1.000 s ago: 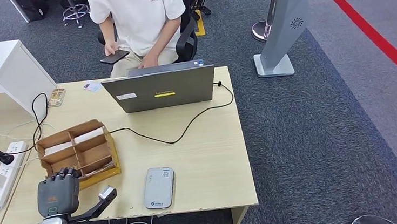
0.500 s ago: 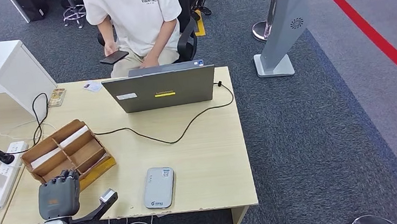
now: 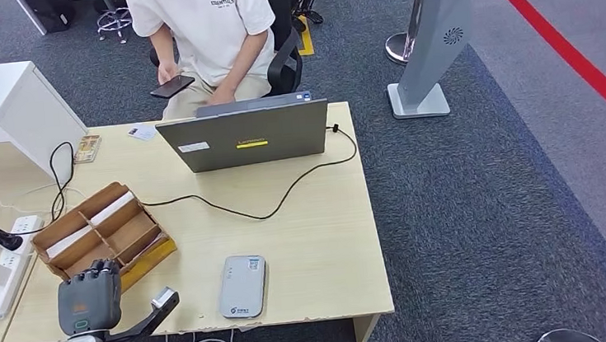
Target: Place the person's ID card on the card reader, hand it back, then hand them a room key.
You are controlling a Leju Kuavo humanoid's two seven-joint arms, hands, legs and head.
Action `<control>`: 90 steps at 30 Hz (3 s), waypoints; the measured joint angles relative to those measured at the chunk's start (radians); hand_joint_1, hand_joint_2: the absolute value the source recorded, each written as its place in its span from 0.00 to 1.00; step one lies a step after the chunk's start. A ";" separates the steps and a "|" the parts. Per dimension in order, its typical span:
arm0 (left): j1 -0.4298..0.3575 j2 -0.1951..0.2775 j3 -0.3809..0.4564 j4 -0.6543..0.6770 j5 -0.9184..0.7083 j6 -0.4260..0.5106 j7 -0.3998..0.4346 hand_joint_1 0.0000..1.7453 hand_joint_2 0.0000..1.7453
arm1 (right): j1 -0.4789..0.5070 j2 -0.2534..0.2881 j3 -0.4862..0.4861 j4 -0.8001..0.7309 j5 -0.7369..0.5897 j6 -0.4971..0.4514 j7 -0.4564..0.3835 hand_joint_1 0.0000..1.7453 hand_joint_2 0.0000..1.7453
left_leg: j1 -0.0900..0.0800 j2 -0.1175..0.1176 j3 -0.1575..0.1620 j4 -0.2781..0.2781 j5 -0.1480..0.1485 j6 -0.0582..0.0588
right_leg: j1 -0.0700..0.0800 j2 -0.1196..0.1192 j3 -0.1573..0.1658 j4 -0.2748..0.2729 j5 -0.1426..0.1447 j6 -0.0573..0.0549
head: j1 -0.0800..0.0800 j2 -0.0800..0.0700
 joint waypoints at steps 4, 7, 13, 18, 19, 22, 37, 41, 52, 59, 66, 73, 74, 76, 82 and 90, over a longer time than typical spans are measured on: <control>-0.001 -0.002 0.000 -0.002 0.000 -0.007 0.004 1.00 1.00 | 0.000 0.000 0.000 0.000 0.001 0.000 0.000 0.00 1.00 | 0.000 0.000 0.000 0.000 0.000 0.000 | 0.000 0.000 0.000 0.000 0.000 0.000 | 0.000 0.000; -0.001 -0.005 0.000 -0.010 0.000 -0.026 0.005 1.00 1.00 | 0.000 0.000 0.000 0.000 0.001 0.000 0.002 0.00 1.00 | 0.000 0.000 0.001 0.000 0.000 0.000 | 0.000 0.000 0.001 0.000 0.000 0.000 | 0.000 0.000; -0.004 -0.015 -0.011 -0.155 0.007 -0.250 0.024 1.00 1.00 | 0.000 0.000 -0.007 0.000 0.017 0.006 0.008 0.00 1.00 | 0.000 -0.001 0.001 0.000 0.000 0.000 | 0.000 -0.001 0.000 0.000 0.000 0.000 | 0.000 0.000; -0.036 -0.015 -0.054 -0.298 0.014 -0.380 0.044 1.00 1.00 | 0.000 0.000 -0.017 0.000 0.028 0.014 0.008 0.00 1.00 | 0.000 -0.001 0.000 0.000 0.002 0.001 | 0.000 -0.001 -0.001 0.000 0.002 -0.001 | 0.001 0.000; -0.048 -0.014 -0.064 -0.320 0.016 -0.398 0.048 1.00 1.00 | 0.000 0.000 -0.018 0.000 0.032 0.016 0.008 0.00 1.00 | 0.000 -0.001 -0.001 0.000 0.002 0.001 | 0.000 -0.001 -0.001 0.000 0.002 -0.001 | 0.001 0.000; -0.088 -0.010 -0.091 -0.374 0.029 -0.449 0.058 1.00 1.00 | 0.000 0.000 -0.021 0.000 0.038 0.019 0.008 0.00 1.00 | 0.000 -0.001 -0.001 0.000 0.002 0.001 | 0.000 -0.001 -0.001 0.000 0.002 -0.001 | 0.001 0.000; -0.262 0.017 -0.139 -0.424 0.059 -0.521 0.081 1.00 1.00 | -0.004 0.000 -0.024 0.000 0.064 0.036 0.022 0.00 1.00 | 0.000 0.000 -0.001 0.000 0.002 0.001 | 0.000 0.000 -0.002 0.000 0.002 -0.001 | 0.001 0.000; -0.351 0.035 -0.142 -0.353 0.027 -0.480 0.095 1.00 1.00 | -0.007 0.000 -0.024 0.000 0.076 0.040 0.010 0.00 1.00 | 0.000 0.000 -0.002 0.000 0.003 0.000 | 0.000 0.000 -0.002 0.000 0.002 -0.001 | 0.001 0.000; -0.513 0.075 -0.142 -0.115 -0.002 -0.423 0.089 1.00 1.00 | -0.010 0.000 -0.024 0.000 0.092 0.054 0.018 0.00 1.00 | 0.000 0.000 -0.002 0.000 0.003 0.000 | 0.000 0.000 -0.002 0.001 0.003 -0.001 | 0.001 0.000; -0.549 0.084 -0.142 -0.031 -0.005 -0.422 0.091 1.00 1.00 | -0.011 -0.001 -0.024 0.000 0.099 0.062 0.024 0.00 1.00 | 0.000 0.000 -0.002 0.000 0.003 0.000 | 0.000 0.000 -0.002 0.001 0.003 -0.001 | 0.001 0.000; -0.597 0.091 -0.142 0.027 -0.005 -0.431 0.117 1.00 1.00 | -0.013 -0.001 -0.025 0.000 0.102 0.060 -0.002 0.00 1.00 | 0.000 0.000 -0.002 0.000 0.003 0.000 | 0.000 0.001 -0.003 0.001 0.003 -0.001 | 0.001 0.000; -0.654 0.111 -0.142 0.040 -0.005 -0.491 0.113 0.00 1.00 | -0.021 -0.002 -0.025 0.000 0.104 0.052 -0.040 0.00 1.00 | 0.000 0.001 -0.002 0.000 0.003 0.000 | 0.000 0.002 -0.003 0.001 0.003 -0.001 | 0.001 0.000; -0.657 0.114 -0.142 0.040 -0.005 -0.499 0.111 0.00 1.00 | -0.022 -0.002 -0.025 0.000 0.105 0.051 -0.043 0.00 1.00 | 0.000 0.001 -0.002 0.000 0.003 0.000 | 0.000 0.001 -0.003 0.001 0.003 -0.001 | 0.001 0.000; -0.663 0.118 -0.142 0.040 -0.005 -0.509 0.110 0.00 1.00 | -0.025 -0.002 -0.026 0.000 0.106 0.051 -0.047 0.00 1.00 | 0.000 0.001 -0.002 0.000 0.003 0.000 | 0.000 0.001 -0.003 0.001 0.003 -0.001 | 0.001 0.000; -0.675 0.124 -0.140 0.037 -0.005 -0.509 0.110 0.00 1.00 | -0.029 -0.001 -0.026 0.000 0.107 0.044 -0.053 0.00 1.00 | 0.000 0.001 -0.002 0.000 0.004 0.000 | 0.000 0.001 -0.002 0.001 0.004 -0.001 | 0.001 0.000; -0.679 0.143 -0.130 0.008 -0.005 -0.513 0.109 0.00 1.00 | -0.032 -0.001 -0.027 0.000 0.107 0.036 -0.064 0.00 1.00 | 0.000 0.001 -0.002 0.000 0.004 0.000 | 0.000 0.001 -0.002 0.001 0.004 -0.001 | 0.001 0.000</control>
